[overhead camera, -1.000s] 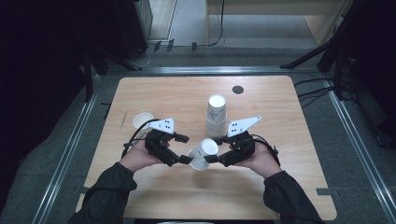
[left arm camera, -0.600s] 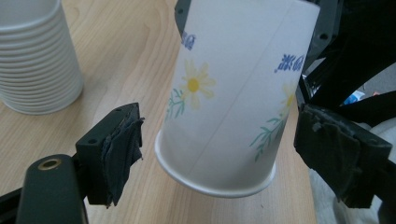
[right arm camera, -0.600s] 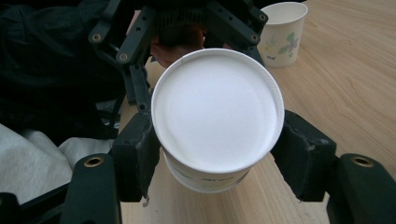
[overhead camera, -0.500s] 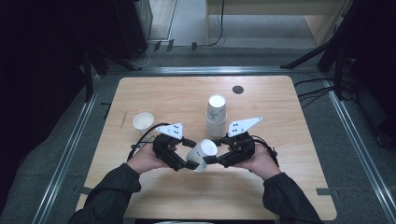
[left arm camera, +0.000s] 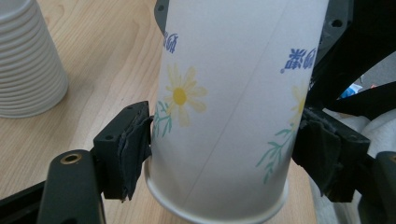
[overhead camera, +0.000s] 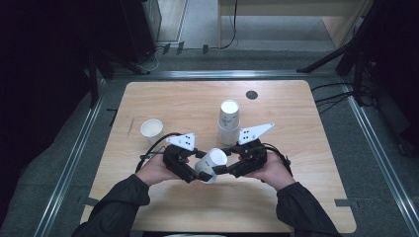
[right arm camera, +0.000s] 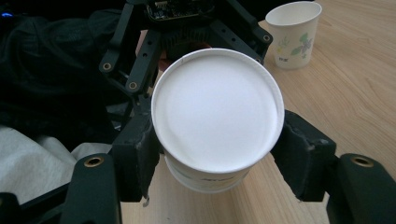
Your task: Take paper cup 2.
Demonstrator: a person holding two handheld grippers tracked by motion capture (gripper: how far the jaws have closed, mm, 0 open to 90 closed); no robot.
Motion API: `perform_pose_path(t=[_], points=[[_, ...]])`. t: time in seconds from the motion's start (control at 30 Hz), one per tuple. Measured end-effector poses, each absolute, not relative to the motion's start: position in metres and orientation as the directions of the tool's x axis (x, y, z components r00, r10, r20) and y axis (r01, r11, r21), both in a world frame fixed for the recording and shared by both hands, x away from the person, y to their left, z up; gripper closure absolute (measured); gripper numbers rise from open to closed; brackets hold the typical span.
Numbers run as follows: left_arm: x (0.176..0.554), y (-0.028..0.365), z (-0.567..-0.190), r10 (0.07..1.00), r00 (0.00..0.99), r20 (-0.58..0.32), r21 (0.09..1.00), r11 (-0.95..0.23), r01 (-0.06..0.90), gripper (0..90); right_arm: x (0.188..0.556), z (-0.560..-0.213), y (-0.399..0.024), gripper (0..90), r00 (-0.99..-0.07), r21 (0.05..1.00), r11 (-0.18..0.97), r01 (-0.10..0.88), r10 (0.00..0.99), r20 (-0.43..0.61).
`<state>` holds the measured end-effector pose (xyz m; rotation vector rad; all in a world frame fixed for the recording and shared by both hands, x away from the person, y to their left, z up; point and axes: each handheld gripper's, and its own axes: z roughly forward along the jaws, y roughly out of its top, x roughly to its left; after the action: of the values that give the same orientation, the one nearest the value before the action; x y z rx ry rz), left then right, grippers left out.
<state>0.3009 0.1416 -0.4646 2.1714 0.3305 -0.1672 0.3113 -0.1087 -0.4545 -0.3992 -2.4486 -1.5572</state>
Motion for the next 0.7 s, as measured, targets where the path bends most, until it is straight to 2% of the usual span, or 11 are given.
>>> perform_pose_path(t=[0.7], points=[[0.2982,0.1429,-0.4641,0.161,0.959,-0.235,0.774,-0.566,0.285,30.8,0.3138,-0.4573,-0.1053,35.7,-0.927,0.832,0.416,0.368,0.095,0.362]])
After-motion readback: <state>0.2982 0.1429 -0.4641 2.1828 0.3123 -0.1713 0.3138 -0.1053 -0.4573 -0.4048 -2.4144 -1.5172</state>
